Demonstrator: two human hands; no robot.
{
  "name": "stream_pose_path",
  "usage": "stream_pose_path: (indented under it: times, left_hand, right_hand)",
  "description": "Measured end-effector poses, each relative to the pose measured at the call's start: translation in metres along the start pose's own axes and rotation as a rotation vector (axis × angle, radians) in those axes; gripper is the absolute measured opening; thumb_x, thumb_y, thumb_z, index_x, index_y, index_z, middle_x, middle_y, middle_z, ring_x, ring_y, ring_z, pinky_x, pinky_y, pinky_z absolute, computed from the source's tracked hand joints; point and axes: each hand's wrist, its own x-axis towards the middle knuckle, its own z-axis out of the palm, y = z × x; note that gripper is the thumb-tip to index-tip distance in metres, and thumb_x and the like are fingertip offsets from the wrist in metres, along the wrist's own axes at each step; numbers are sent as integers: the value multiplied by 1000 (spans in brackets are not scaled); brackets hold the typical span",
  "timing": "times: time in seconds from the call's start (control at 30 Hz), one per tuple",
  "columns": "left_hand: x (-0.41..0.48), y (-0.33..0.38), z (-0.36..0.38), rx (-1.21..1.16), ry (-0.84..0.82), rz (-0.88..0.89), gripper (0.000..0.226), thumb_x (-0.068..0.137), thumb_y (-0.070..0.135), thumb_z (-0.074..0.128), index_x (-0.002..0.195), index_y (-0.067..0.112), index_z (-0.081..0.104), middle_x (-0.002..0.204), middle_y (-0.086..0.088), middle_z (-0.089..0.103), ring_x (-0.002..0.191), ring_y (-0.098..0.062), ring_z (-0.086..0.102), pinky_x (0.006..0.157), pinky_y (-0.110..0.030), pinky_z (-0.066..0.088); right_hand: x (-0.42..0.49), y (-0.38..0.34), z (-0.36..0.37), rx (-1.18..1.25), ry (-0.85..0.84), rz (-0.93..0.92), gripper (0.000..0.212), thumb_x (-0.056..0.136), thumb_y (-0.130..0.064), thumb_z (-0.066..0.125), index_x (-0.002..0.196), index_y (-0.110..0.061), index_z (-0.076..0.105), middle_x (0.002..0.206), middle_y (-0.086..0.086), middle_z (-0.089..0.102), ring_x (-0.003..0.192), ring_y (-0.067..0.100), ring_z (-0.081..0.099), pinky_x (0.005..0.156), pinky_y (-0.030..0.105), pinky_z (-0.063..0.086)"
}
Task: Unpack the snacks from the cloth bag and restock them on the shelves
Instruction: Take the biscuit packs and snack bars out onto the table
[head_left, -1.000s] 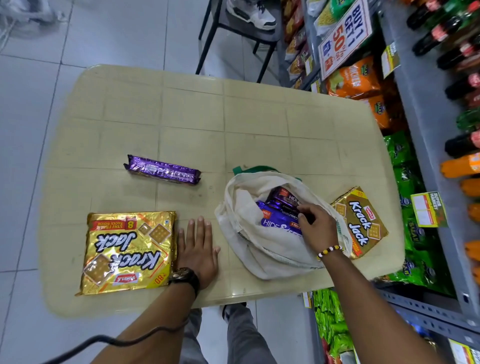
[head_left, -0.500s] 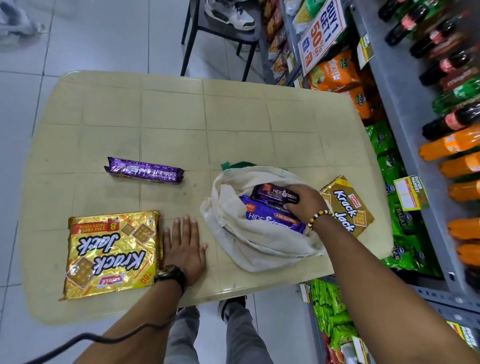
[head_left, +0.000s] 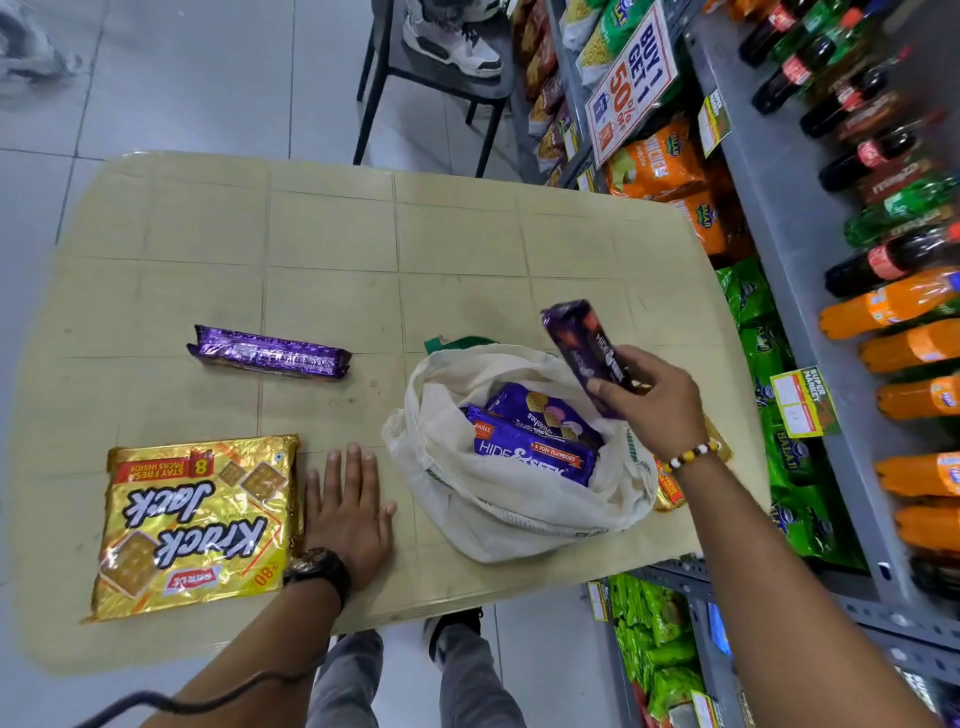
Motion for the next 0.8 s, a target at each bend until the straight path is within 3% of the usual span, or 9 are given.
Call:
stream_pose_path:
  times: [0.07, 0.17, 0.23, 0.33, 0.6, 0.8]
  left_hand:
    - [0, 1, -1, 3, 6, -5, 75, 92, 50, 8, 155, 12, -9, 164, -10, -16, 150, -26, -20, 122, -52, -11]
    - [1, 2, -1, 3, -8, -6, 75, 94, 49, 11, 155, 12, -10, 164, -10, -18, 151, -28, -19, 122, -52, -10]
    - [1, 1, -1, -6, -12, -5, 74, 95, 49, 13, 154, 13, -15, 161, -9, -25, 149, -27, -23, 122, -52, -11]
    - [2, 2, 0, -3, -24, -4, 74, 96, 50, 12, 151, 14, -21, 158, -7, -31, 146, -25, -30, 121, -52, -14]
    - [2, 0, 2, 22, -46, -7, 73, 94, 52, 7, 149, 16, -27, 158, -8, -33, 146, -27, -32, 118, -49, -21]
    - [4, -1, -6, 15, -131, -14, 75, 92, 54, 2, 149, 15, -26, 156, -7, -36, 143, -25, -35, 120, -52, -16]
  right_hand:
    - [21, -1, -5, -7, 71, 9, 46, 71, -28, 85, 111, -42, 66, 82, -35, 70, 82, -16, 65, 67, 3, 50]
    - [60, 11, -3, -45, 118, 61, 40, 69, -32, 83, 108, -31, 72, 81, -23, 71, 70, -9, 67, 58, 12, 55]
    - [83, 24, 6, -125, 108, 114, 39, 71, -31, 82, 108, -24, 74, 88, -6, 76, 76, 12, 72, 68, 27, 60]
    - [103, 47, 21, -282, 55, 171, 38, 73, -31, 82, 108, -18, 75, 102, 9, 77, 90, 29, 71, 78, 31, 54]
    - [103, 79, 51, -480, -159, 193, 39, 78, -31, 78, 114, -17, 74, 106, 15, 76, 98, 34, 69, 83, 35, 54]
    - [82, 67, 38, -338, -29, 212, 51, 86, -28, 73, 131, -8, 61, 131, 18, 65, 119, 35, 60, 100, 39, 48]
